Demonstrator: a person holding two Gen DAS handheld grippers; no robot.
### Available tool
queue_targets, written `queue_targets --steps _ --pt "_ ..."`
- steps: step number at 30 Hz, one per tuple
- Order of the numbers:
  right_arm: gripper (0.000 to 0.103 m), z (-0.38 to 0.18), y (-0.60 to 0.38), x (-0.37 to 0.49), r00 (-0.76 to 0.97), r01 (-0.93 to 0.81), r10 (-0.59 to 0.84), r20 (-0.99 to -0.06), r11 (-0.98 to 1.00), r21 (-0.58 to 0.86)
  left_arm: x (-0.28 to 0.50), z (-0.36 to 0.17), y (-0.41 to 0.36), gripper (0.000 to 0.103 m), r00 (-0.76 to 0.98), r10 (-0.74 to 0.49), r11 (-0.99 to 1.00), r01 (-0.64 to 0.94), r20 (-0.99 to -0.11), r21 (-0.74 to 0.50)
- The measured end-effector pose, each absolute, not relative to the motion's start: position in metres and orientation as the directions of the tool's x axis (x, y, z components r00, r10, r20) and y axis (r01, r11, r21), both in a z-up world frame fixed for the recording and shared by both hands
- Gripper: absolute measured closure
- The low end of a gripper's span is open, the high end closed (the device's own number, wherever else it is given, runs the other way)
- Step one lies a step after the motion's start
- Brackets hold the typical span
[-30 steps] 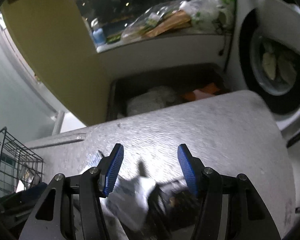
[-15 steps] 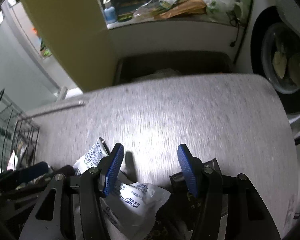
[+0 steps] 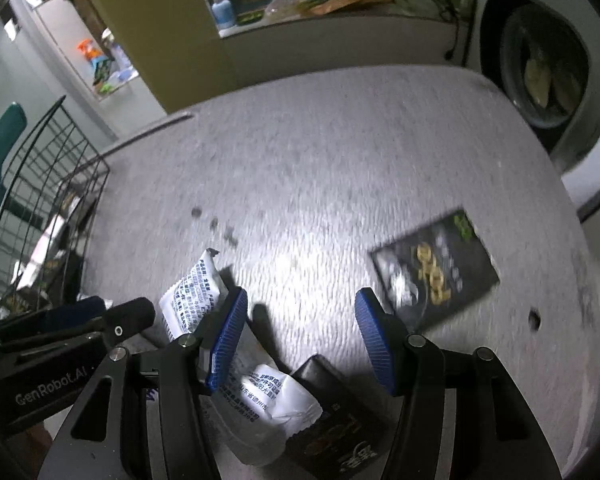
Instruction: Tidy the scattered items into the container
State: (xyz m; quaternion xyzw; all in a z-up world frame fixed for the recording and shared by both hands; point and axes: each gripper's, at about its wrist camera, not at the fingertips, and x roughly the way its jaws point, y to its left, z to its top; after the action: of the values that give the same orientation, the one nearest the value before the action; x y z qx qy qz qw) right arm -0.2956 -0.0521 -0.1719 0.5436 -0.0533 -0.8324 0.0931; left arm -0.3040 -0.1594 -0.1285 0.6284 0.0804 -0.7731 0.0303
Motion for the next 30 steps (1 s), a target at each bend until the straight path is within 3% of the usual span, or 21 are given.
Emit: queue_targets --steps 12,24,30 --pt "0.047 -0.137 -0.033 -0.267 -0.457 0.098 -0.231 -0.859 -0.973 0.21 -0.276 -0.101 -0.155 0.041 -0.22 0.09 -0.981 0.149 -0.971 -0.124" --pt "0.047 -0.13 -0.053 -0.243 -0.431 0.262 -0.307 -0.849 -0.943 0.208 -0.216 -0.105 -0.157 0.04 -0.193 0.087 -0.972 0.199 -0.977 -0.126" --pt "0.047 -0.137 -0.011 -0.241 -0.471 0.079 -0.176 -0.864 -0.984 0.158 -0.211 -0.109 -0.157 0.04 -0.184 0.095 -0.973 0.192 -0.978 -0.13"
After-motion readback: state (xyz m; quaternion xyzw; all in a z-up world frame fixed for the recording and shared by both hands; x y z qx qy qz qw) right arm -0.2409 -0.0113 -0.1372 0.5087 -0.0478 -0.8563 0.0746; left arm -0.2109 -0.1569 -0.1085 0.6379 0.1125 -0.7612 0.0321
